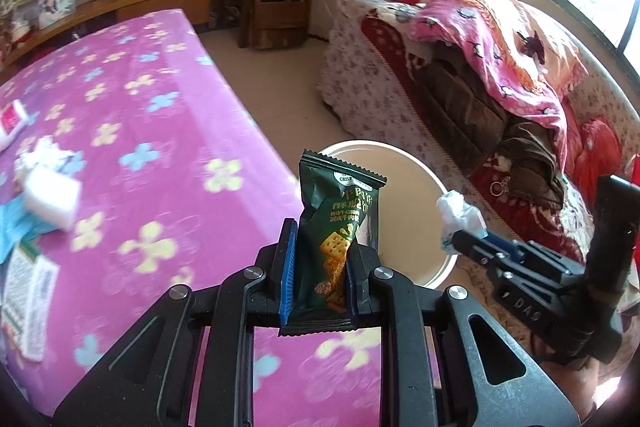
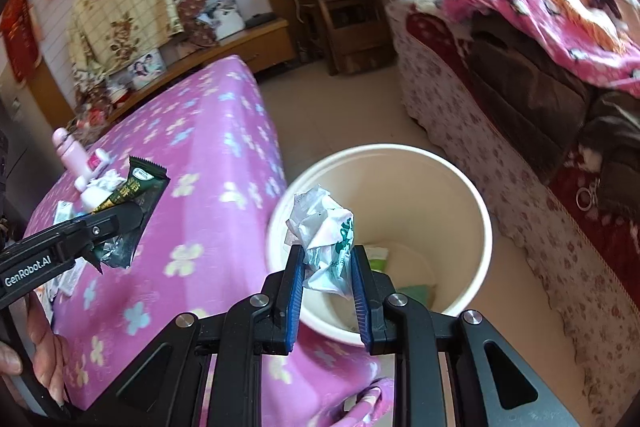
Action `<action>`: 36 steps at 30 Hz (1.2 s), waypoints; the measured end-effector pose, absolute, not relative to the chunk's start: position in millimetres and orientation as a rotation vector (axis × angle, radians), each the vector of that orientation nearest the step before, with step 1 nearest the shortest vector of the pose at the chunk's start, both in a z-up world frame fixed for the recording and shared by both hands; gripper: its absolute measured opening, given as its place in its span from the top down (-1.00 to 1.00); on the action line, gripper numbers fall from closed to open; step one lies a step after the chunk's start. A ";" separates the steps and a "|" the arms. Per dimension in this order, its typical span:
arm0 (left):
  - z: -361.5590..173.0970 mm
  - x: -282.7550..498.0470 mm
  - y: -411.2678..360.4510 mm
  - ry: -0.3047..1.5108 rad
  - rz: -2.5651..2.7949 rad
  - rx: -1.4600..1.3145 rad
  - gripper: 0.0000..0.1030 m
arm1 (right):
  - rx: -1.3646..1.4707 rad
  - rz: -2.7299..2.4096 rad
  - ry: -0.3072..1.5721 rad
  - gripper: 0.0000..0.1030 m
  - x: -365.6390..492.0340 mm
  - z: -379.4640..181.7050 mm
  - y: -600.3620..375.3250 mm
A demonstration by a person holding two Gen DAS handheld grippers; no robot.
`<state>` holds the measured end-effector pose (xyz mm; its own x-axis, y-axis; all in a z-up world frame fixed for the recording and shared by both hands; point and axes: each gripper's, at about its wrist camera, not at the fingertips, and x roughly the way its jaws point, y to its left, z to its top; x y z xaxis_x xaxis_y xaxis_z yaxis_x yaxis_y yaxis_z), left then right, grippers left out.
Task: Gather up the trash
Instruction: 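Carry the packet and tissue to the white bucket and release both, then move both open tools back toward the white-orange wrapper on the table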
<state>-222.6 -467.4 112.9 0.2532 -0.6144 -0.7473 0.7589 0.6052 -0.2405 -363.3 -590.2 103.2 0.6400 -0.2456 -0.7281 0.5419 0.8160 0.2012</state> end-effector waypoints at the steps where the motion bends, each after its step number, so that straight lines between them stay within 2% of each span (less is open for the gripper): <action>1: 111.6 -223.1 -472.0 0.924 -0.949 0.183 0.66 | 0.435 -0.472 0.756 0.58 -364.1 99.9 -595.5; 8: 100.9 -223.9 -502.9 0.936 -0.993 0.167 0.63 | 0.443 -0.530 0.760 0.58 -367.5 88.6 -615.2; 10: 96.5 -220.4 -508.8 0.964 -1.001 0.154 0.56 | 0.442 -0.554 0.769 0.30 -366.5 86.1 -620.0; 11: 95.1 -219.6 -511.0 0.972 -1.003 0.148 0.50 | 0.436 -0.569 0.772 -0.03 -366.7 85.4 -619.3; 12: 92.9 -218.1 -512.1 0.980 -1.004 0.137 0.34 | 0.423 -0.587 0.769 -0.12 -366.7 85.4 -620.1; 13: 91.5 -216.8 -511.9 0.982 -1.003 0.125 0.19 | 0.407 -0.604 0.755 -0.12 -368.6 86.5 -620.8; 16: 91.7 -216.4 -508.5 0.970 -1.008 0.099 -0.11 | 0.418 -0.610 0.748 -0.12 -371.0 85.6 -623.9; 36: 99.3 -212.8 -462.5 0.914 -0.879 0.142 -0.13 | 0.437 -0.552 0.749 -0.13 -359.5 94.4 -592.7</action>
<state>-212.8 -462.5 99.3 0.2992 -0.6028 -0.7397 0.7158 0.6544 -0.2437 -359.5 -592.7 94.4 0.6041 -0.3104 -0.7340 0.6096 0.7732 0.1748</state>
